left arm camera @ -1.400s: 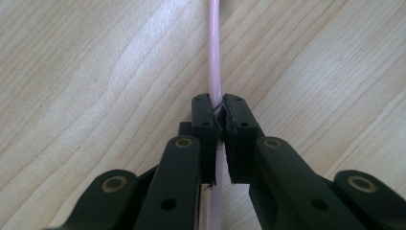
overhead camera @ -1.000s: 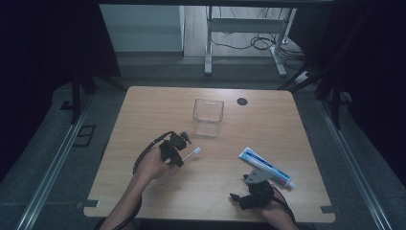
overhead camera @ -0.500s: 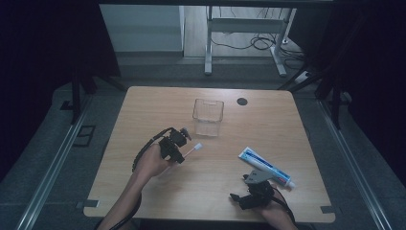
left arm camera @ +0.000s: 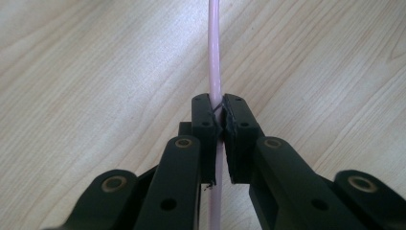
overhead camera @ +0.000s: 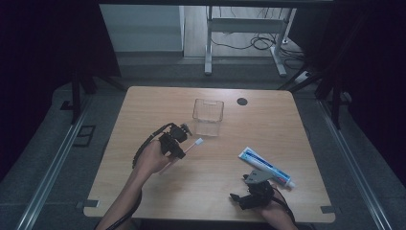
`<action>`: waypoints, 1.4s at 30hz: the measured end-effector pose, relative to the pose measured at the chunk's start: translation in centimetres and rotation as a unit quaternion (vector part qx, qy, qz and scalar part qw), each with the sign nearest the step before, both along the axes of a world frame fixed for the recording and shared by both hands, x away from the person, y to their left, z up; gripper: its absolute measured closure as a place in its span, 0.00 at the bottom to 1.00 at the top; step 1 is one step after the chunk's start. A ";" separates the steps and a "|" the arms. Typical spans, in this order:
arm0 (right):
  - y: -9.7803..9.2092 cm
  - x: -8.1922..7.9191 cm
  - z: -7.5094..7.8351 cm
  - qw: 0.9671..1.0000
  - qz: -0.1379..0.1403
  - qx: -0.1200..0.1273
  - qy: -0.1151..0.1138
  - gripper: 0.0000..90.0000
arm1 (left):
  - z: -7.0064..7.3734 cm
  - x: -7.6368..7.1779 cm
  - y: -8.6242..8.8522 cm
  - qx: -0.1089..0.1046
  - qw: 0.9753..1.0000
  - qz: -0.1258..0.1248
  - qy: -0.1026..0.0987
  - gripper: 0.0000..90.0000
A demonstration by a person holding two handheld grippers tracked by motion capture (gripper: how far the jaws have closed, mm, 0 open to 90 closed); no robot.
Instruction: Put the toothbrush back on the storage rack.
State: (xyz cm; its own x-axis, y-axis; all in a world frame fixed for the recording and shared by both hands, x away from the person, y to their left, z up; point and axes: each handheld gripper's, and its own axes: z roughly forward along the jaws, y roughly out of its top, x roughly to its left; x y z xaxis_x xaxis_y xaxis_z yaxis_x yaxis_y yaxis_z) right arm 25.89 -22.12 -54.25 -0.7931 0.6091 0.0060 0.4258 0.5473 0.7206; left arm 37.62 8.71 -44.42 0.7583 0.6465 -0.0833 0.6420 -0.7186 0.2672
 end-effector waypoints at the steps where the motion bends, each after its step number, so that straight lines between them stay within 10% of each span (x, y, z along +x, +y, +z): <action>1: 0.0 0.0 0.0 1.000 0.000 0.000 0.000 0.13 | 0.1 0.0 0.0 -0.001 1.000 0.000 -0.002 0.93; 42: 0.0 0.0 0.0 1.000 0.000 0.000 0.000 0.13 | 3.9 0.7 0.1 -0.045 0.996 0.025 -0.074 0.93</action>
State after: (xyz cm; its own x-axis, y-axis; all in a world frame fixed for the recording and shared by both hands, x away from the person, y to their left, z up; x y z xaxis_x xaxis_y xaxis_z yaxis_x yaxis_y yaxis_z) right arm 25.89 -22.12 -54.25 -0.7929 0.6093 0.0072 0.4265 0.5464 0.7208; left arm 38.37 8.83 -40.52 0.7338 0.6786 -0.0314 0.6249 -0.6562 0.4230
